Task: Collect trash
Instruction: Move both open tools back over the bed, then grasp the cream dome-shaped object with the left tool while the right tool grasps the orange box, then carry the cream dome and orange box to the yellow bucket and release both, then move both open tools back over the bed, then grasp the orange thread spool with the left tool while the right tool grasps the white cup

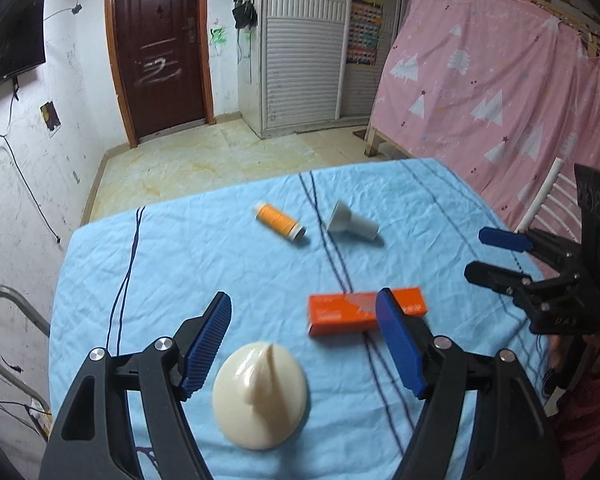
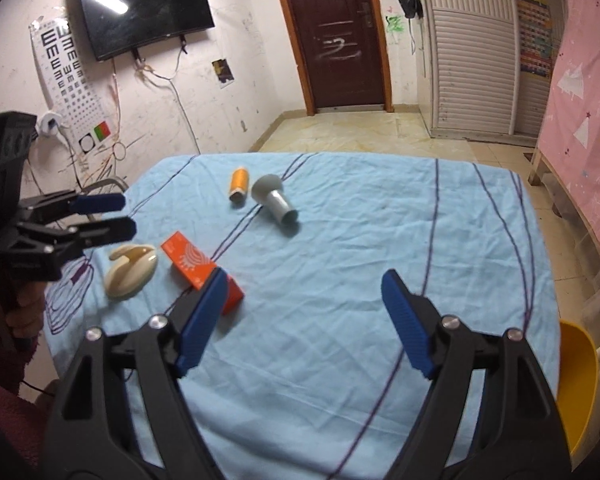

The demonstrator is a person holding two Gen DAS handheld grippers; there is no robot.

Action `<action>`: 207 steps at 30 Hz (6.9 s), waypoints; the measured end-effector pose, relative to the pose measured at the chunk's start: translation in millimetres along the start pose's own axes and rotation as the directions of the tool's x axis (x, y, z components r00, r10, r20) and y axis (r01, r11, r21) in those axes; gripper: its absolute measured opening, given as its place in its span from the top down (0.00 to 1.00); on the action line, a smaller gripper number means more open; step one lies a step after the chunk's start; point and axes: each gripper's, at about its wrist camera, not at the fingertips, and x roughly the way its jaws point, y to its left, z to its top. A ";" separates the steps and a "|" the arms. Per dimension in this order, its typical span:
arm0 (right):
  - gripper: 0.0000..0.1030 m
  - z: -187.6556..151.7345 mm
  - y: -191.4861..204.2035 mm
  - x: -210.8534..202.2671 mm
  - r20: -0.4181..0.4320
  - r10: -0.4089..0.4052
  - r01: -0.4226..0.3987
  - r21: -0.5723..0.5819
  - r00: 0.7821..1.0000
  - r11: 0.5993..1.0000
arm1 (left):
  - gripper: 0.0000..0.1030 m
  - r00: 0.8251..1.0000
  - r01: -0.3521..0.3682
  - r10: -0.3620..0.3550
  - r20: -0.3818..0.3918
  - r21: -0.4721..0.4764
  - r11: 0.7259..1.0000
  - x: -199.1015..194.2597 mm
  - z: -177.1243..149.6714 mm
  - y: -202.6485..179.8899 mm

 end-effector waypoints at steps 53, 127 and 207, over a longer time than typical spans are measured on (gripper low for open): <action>0.79 18.3 80.1 66.1 -0.141 0.030 -0.069 -0.276 0.990 0.959 | 0.48 0.995 -0.057 0.060 -0.079 0.040 0.998 -11.5 -46.4 21.0; 0.68 -115.3 -228.3 -107.0 0.079 -0.281 0.223 0.422 0.957 0.879 | 0.46 0.917 0.368 -0.400 0.000 0.388 0.845 77.0 67.2 -333.1; 0.33 49.3 20.5 64.6 -0.071 -0.027 0.018 -0.120 0.997 0.993 | 0.36 0.989 -0.084 0.057 -0.138 -0.199 0.976 125.4 79.4 25.5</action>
